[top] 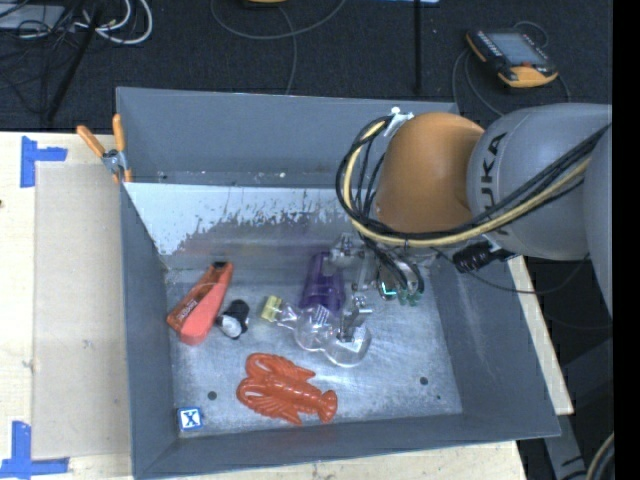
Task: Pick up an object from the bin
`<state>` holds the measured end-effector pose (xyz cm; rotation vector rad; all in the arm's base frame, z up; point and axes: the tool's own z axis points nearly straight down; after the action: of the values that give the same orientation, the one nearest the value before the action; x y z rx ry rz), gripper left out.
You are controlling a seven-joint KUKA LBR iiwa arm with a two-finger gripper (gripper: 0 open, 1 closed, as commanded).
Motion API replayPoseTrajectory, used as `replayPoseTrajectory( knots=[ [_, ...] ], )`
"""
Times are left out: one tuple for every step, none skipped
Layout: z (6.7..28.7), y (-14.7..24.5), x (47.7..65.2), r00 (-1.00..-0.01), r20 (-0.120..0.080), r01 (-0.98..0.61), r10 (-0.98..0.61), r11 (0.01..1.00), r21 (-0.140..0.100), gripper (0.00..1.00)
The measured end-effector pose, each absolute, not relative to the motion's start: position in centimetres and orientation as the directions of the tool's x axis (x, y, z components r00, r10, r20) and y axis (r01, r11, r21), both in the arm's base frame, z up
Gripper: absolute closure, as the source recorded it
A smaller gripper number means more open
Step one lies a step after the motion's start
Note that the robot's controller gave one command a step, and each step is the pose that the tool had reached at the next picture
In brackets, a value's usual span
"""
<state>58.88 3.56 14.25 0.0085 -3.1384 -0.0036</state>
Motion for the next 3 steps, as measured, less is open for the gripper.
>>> replayPoseTrajectory(
  knots=[
    [14.4,3.5,59.0,-1.0,0.0,-0.005,-0.005,1.0,0.001,0.0],
    [8.9,4.9,59.6,-0.964,-0.024,0.265,0.266,0.964,0.025,1.0],
    [8.9,4.9,59.6,-0.964,-0.024,0.265,0.266,0.964,0.024,1.0]
  ],
)
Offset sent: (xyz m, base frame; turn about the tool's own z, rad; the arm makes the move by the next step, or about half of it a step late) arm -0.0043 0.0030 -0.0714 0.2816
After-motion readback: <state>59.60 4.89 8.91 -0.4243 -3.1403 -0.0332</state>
